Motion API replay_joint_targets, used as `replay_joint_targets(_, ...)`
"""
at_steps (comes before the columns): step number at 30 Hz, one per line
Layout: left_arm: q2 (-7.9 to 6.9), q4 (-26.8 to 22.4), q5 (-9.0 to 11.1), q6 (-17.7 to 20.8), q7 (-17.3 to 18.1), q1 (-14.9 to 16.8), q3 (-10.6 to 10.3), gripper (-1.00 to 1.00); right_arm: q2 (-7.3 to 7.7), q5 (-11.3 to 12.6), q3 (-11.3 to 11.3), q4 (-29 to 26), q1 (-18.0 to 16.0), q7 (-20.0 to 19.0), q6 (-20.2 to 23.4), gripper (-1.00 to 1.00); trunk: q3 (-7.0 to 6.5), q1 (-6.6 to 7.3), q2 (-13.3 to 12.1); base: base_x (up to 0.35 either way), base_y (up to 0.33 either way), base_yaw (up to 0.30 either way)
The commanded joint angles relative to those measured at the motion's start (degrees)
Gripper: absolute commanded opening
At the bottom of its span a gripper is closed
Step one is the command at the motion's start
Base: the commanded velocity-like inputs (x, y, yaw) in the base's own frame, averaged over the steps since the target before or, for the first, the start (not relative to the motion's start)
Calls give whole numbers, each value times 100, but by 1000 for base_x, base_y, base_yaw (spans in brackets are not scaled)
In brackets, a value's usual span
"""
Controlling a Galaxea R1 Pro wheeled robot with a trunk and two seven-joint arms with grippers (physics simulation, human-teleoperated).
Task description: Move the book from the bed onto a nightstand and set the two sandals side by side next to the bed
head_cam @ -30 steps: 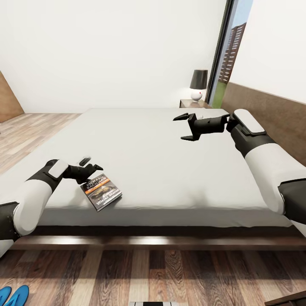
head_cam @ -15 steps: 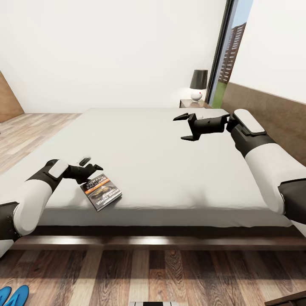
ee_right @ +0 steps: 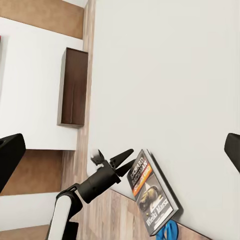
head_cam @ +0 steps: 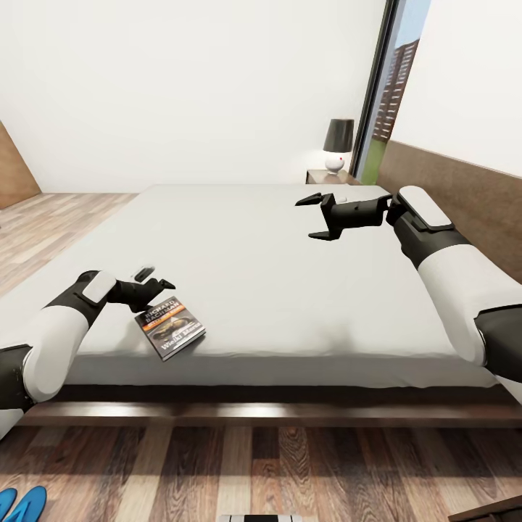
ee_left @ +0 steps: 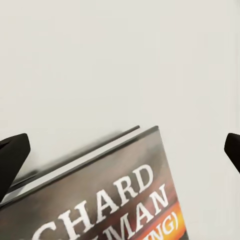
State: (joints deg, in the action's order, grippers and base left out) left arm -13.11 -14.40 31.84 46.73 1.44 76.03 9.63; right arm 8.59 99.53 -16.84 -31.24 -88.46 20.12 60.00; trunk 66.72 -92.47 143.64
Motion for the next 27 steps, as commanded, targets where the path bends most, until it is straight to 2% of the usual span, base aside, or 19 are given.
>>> replay_joint_targets(1,2,78,-37,47,-12,0,21,100,8,50,-30,-5,-4,36,0,100,6,0,1,0,-7,0)
replay_joint_targets(17,9,78,-37,47,-12,0,21,100,11,50,-30,-5,-4,36,0,100,6,0,1,-2,-2,0)
replay_joint_targets(27,3,78,-37,47,-12,0,21,100,11,49,-30,-5,-4,36,0,100,6,0,1,-75,-64,0)
